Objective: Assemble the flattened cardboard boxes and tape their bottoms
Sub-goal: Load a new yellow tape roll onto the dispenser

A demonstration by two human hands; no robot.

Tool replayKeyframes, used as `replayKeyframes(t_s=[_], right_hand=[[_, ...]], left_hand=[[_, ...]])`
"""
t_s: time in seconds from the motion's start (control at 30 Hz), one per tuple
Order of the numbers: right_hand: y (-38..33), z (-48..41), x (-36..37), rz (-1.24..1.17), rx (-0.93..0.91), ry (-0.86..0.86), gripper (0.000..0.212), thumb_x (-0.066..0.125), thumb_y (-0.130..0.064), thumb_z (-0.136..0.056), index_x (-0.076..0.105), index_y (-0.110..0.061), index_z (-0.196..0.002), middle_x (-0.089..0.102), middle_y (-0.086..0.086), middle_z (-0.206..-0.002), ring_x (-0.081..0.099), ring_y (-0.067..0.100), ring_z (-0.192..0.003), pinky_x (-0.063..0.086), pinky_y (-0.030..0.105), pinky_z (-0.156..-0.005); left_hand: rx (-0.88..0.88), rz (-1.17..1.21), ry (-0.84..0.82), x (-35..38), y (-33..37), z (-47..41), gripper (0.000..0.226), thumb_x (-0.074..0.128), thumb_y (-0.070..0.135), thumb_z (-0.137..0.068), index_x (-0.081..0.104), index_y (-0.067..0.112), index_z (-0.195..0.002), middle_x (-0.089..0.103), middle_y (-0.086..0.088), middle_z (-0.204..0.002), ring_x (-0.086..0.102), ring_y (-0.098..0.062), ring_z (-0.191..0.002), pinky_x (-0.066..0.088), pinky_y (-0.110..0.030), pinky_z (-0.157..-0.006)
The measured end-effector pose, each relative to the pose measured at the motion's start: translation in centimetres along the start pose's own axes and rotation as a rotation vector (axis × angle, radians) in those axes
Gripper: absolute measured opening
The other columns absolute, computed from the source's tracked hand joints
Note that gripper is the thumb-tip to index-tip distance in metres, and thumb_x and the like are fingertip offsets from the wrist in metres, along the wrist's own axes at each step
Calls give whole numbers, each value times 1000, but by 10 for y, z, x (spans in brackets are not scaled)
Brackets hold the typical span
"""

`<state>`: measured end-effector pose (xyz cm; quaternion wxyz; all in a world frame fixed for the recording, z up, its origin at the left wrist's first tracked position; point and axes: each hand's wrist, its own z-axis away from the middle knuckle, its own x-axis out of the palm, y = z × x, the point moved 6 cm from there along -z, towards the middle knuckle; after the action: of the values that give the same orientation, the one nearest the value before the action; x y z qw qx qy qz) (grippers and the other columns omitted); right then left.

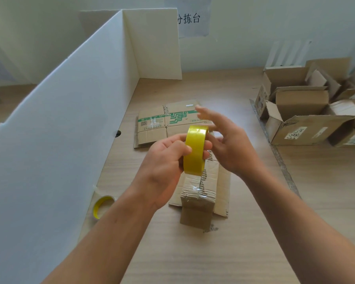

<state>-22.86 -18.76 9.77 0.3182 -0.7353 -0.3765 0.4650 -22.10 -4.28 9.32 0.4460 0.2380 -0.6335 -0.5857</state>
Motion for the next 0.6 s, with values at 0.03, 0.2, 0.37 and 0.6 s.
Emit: replayKeyframes(t_s=[0.03,0.2,0.37,0.6], right_hand=[[-7,-1,0,53,-103,-2,45,62,-5,-96,59,-29,-134,63,-5,-123,64,11,-107,57,28,-85],[-14,-2,0,239,-237,51,26,63,4,-91,73,-7,-113,75,8,-104,71,24,-94,53,25,-79],[-8,0,4,219,-166,61,24,65,1,-91,75,-11,-109,76,8,-94,72,27,-85,55,40,-76],[5,-2,7,131,-19,6,24,67,-5,-93,73,-17,-112,75,8,-102,69,28,-98,56,46,-82]], left_hand=[[-9,24,-10,1,0,1,31,43,-2,-89,68,3,-106,74,-15,-97,69,-20,-82,58,-37,-81],[-67,187,-59,6,-1,2,39,51,7,-69,68,-1,-102,74,-15,-97,70,-20,-79,60,-33,-74],[-89,185,-50,7,-4,3,39,50,6,-67,76,4,-96,74,-14,-101,70,-19,-86,59,-35,-80],[-59,166,-57,7,-5,3,42,41,-6,-83,77,10,-98,74,-13,-110,70,-18,-97,56,-39,-90]])
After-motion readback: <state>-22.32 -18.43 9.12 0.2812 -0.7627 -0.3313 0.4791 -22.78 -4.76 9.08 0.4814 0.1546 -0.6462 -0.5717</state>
